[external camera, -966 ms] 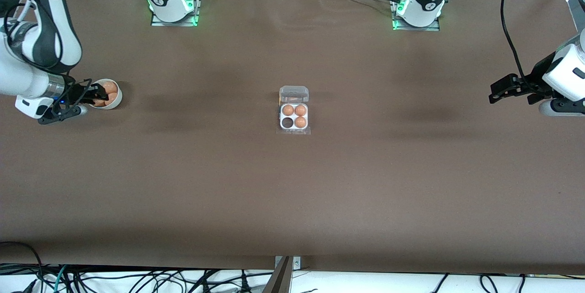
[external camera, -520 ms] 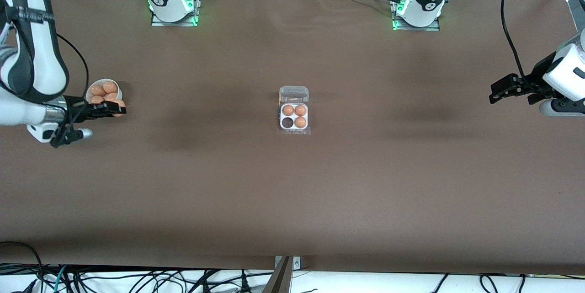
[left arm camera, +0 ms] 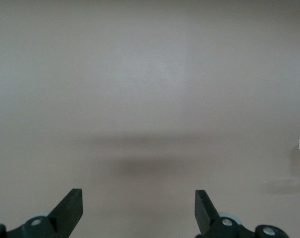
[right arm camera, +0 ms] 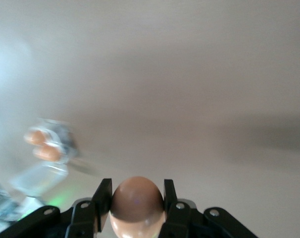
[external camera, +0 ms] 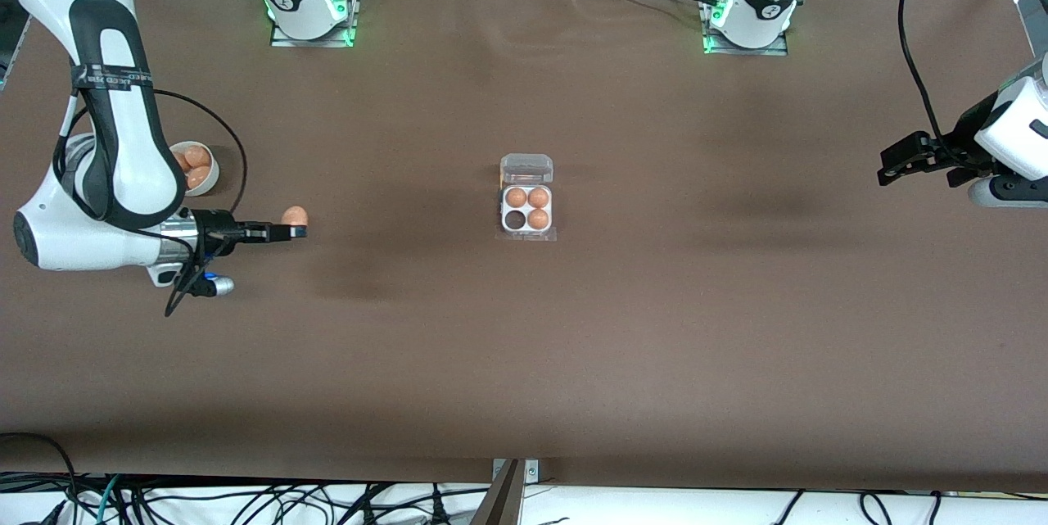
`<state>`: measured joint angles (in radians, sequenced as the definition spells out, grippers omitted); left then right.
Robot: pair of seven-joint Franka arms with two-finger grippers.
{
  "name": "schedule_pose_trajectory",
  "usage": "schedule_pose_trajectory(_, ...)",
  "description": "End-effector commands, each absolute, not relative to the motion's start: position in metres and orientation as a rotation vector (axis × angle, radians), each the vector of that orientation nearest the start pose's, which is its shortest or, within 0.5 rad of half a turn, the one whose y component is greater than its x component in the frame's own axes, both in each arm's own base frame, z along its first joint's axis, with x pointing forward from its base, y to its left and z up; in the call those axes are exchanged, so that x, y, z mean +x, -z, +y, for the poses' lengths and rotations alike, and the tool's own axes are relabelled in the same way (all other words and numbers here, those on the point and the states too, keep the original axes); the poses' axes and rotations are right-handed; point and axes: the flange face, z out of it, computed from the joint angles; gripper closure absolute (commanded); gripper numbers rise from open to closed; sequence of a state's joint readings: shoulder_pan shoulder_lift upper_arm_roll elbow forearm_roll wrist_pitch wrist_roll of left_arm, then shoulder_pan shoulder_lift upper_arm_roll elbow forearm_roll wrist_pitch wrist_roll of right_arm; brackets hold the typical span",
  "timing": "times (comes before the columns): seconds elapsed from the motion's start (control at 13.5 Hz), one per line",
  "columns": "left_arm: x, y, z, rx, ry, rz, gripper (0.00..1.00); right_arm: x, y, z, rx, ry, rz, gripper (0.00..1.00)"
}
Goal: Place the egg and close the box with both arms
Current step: 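Lift the egg with the right gripper and carry it to the carton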
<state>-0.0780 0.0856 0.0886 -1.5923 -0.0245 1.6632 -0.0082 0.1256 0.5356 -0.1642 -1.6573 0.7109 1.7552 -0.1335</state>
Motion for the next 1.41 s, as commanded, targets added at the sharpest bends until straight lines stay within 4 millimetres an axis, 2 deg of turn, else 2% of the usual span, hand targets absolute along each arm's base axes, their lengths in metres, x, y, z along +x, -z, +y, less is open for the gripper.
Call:
schedule_pose_trajectory(0.0, 0.587, -0.581, 0.003, -3.146, -0.024, -0.042, 0.0, 0.645, -0.298, 0.087, -2.37, -0.542, 0.429, 0.66)
schedule_pose_trajectory(0.15, 0.587, -0.581, 0.003, -3.146, -0.024, -0.042, 0.0, 0.645, -0.303, 0.102, -2.29, -0.582, 0.546, 0.66)
schedule_pose_trajectory(0.37, 0.587, -0.581, 0.003, -3.146, -0.024, -0.042, 0.0, 0.644, -0.3, 0.119, -2.116, -0.635, 0.699, 0.66)
schedule_pose_trajectory(0.52, 0.587, -0.581, 0.003, -3.146, -0.024, -0.042, 0.0, 0.641, -0.288, 0.141, -1.985, -0.698, 0.794, 0.66)
schedule_pose_trajectory(0.74, 0.587, -0.581, 0.003, -3.144, -0.024, -0.042, 0.0, 0.628, -0.263, 0.162, -1.85, -0.792, 0.898, 0.68)
schedule_pose_trajectory(0.89, 0.587, -0.581, 0.003, -3.144, -0.024, -0.042, 0.0, 0.621, -0.254, 0.174, -1.76, -0.832, 0.986, 0.68)
schedule_pose_trajectory(1.04, 0.587, -0.581, 0.004, -3.144, -0.024, -0.044, 0.0, 0.617, -0.251, 0.196, -1.682, -0.888, 1.075, 0.7)
schedule_pose_trajectory(1.34, 0.587, -0.581, 0.004, -3.146, -0.024, -0.044, 0.0, 0.607, -0.223, 0.248, -1.505, -0.971, 1.197, 0.73)
